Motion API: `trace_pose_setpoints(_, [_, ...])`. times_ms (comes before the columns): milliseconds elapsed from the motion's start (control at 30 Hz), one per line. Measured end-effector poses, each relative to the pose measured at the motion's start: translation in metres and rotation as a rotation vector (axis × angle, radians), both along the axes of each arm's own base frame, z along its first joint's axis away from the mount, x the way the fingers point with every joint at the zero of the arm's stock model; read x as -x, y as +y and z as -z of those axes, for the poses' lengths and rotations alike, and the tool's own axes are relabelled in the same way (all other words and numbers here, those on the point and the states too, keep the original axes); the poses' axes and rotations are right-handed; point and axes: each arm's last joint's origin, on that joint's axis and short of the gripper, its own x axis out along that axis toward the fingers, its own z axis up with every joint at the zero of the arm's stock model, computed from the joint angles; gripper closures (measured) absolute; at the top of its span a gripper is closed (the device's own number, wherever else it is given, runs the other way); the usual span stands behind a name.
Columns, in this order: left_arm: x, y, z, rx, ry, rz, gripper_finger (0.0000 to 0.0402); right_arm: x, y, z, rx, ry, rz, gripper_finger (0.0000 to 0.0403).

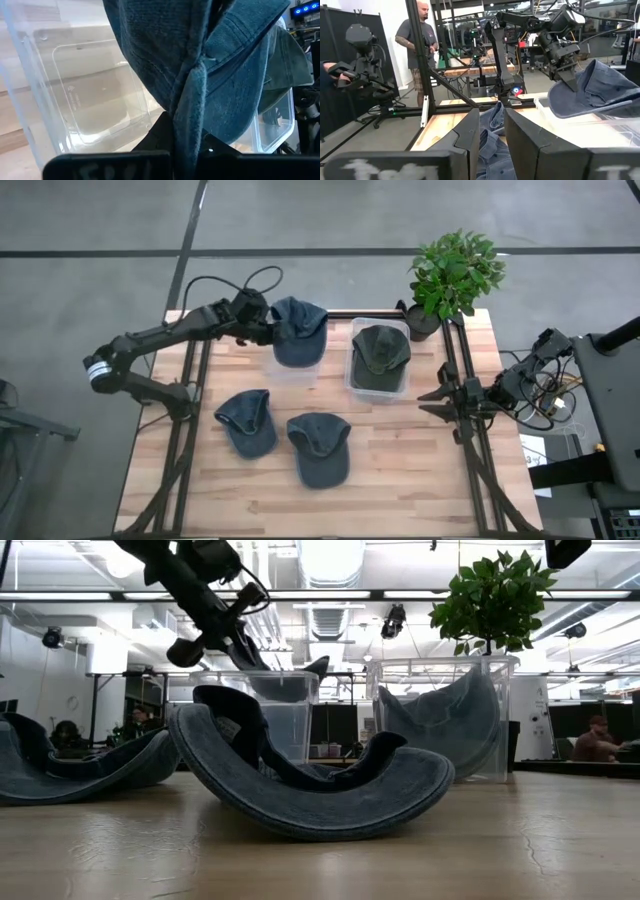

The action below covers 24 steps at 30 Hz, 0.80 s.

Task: Pick & Place hat
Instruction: Put the bottom gray cap into the left transparent bin

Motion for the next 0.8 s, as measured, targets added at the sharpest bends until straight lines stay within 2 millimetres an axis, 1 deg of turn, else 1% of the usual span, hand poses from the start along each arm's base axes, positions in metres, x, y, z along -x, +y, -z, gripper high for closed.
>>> trace_pose_setpoints(467, [0.0024,0.0009,-0.0008,-0.008,0.007,-0.014,0.039,0.0,0.0,0.0,0.0,0.0,0.0,0.0316])
trace_pose_setpoints(600, [0.0032,0.0024,-0.0006,-0.037,0.028,-0.063,0.039,0.0003,-0.0002,-0.0017,-0.003,-0.004,0.0,0.0316])
trace_pose_setpoints(800, [0.0033,0.0026,-0.0005,-0.042,0.031,-0.07,0.0387,0.0003,-0.0002,-0.0019,-0.003,-0.004,0.0,0.0316])
